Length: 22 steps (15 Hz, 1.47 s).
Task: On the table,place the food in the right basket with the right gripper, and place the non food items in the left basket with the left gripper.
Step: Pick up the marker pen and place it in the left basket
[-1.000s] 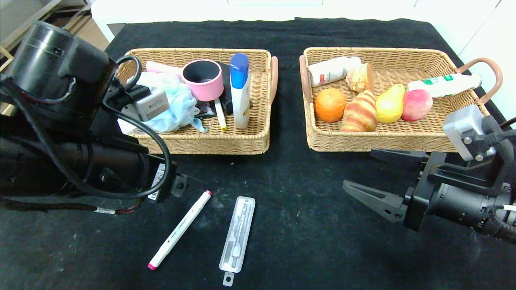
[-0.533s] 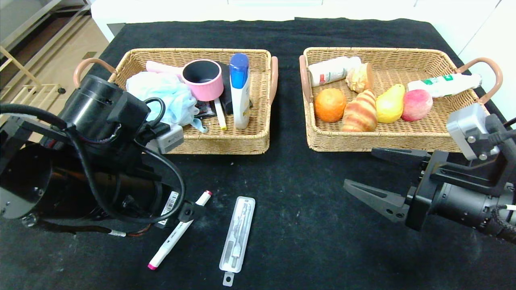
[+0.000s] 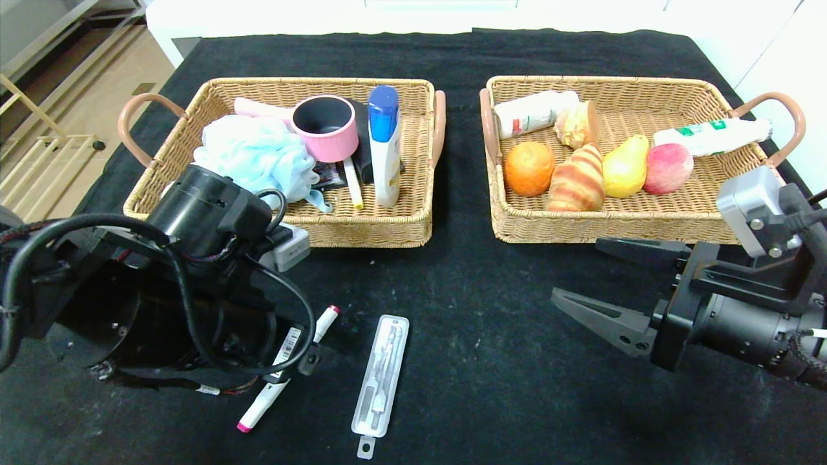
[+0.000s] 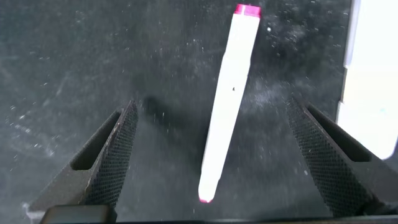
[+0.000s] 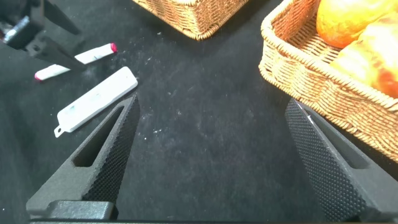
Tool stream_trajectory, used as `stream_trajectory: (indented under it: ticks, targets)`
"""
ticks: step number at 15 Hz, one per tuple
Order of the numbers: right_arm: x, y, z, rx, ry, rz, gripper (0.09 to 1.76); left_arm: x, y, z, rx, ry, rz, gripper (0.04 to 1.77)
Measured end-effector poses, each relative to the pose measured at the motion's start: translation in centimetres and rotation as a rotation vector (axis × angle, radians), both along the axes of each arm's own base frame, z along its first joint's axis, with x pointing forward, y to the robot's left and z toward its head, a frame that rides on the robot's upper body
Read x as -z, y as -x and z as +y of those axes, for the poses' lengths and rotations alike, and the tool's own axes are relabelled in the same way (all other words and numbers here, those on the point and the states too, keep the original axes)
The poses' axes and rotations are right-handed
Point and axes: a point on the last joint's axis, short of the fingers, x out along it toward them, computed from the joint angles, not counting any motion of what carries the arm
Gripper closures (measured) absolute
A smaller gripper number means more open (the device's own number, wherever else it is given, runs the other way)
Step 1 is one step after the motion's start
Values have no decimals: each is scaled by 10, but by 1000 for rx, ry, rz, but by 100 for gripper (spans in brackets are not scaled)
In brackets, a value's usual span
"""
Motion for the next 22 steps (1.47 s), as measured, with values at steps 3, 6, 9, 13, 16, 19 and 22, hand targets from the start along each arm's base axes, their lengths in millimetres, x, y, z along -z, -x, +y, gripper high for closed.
stream_trajectory:
  ticks: [3,6,9,13,16,19,22]
  targets:
    - [0,0,0,1,0,0,14,8,-5,-1,-9,2,-7,9]
    - [0,0,0,1,0,0,14,11,-7,-1,-11,-6,2,9]
    - [0,0,0,0,0,0,14,12,-7,-2,-11,-9,4,56]
    - [0,0,0,0,0,0,14,13,-7,-2,-6,-14,13,102]
    - [0,0,0,1,1,0,14,14,-6,-2,-3,-16,15,154]
    - [0,0,0,1,1,-1,14,13,-6,-2,1,-18,13,154]
    - [0,0,0,0,1,-1,14,13,-6,-3,2,-19,13,154]
